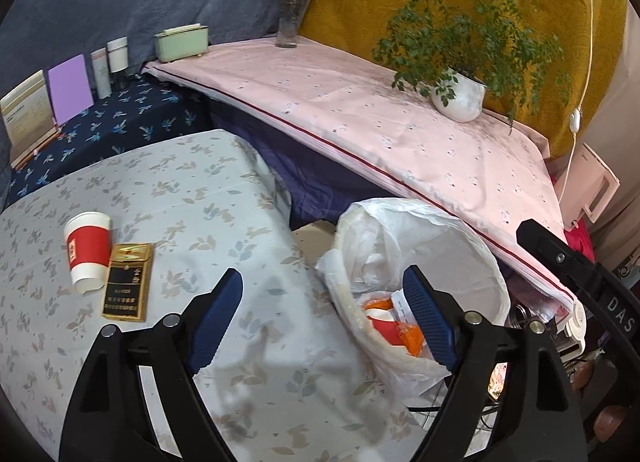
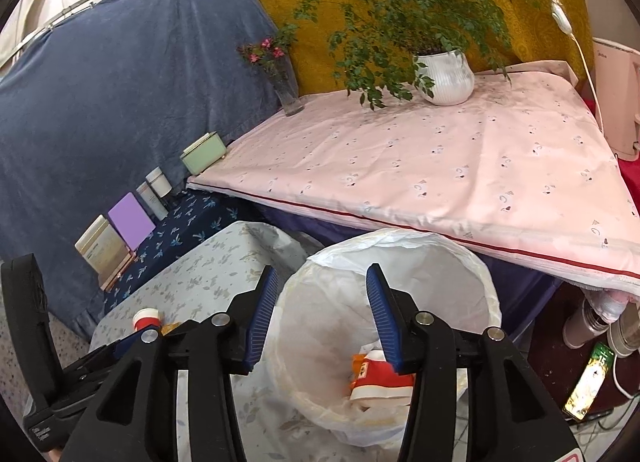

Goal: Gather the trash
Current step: 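Open the left gripper to drop the orange bag while the right drops the cup into the bin, then move both grippers back over the red cup and gold box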

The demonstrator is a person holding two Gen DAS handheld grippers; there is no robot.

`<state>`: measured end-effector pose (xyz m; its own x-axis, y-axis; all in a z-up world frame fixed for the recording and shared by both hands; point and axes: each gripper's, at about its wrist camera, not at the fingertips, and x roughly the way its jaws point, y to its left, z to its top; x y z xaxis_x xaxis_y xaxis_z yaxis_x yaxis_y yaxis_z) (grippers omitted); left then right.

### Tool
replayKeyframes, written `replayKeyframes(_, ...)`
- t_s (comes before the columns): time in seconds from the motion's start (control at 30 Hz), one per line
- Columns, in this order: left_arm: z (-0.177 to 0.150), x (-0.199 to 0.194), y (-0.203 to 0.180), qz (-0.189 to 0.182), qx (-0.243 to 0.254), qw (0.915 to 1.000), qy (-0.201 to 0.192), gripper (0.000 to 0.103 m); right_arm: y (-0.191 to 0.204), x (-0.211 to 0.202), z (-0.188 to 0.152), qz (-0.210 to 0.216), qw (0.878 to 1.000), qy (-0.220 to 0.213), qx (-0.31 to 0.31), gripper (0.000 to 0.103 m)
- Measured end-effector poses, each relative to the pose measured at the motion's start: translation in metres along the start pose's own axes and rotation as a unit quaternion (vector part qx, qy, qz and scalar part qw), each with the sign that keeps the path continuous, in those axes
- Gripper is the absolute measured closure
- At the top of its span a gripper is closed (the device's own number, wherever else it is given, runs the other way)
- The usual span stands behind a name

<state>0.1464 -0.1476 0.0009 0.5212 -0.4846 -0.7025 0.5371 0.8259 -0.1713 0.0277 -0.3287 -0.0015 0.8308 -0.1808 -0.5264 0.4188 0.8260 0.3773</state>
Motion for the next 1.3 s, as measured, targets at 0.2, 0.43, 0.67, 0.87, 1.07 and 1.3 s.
replayKeyframes(0.2, -0.002, -0.014, 0.029, 0.021, -0.026, 0.9994, -0.010, 0.021, 0.026, 0.002, -0.007, 0.015, 1.000, 0.009, -0.020, 0.055)
replayKeyframes(0.43, -0.005, -0.030, 0.064, 0.044, -0.055, 0.9972, -0.024, 0.019, 0.062, 0.005, -0.015, 0.033, 0.998, 0.017, -0.047, 0.053)
replayKeyframes(0.67, -0.011, -0.043, 0.099, 0.073, -0.074, 0.9941, -0.032, 0.019, 0.096, 0.011, -0.026, 0.046, 0.996, 0.029, -0.072, 0.046)
replayKeyframes(0.87, -0.020, -0.051, 0.134, 0.102, -0.099, 0.9893, -0.032, 0.018, 0.124, 0.021, -0.040, 0.057, 0.993, 0.048, -0.094, 0.045)
replayKeyframes(1.07, -0.032, -0.060, 0.175, 0.130, -0.128, 0.9828, -0.032, 0.017, 0.154, 0.035, -0.058, 0.072, 0.988, 0.071, -0.117, 0.044)
replayKeyframes(1.3, -0.044, -0.069, 0.216, 0.161, -0.149, 0.9752, -0.029, 0.017, 0.192, 0.059, -0.086, 0.088, 0.980, 0.103, -0.144, 0.039)
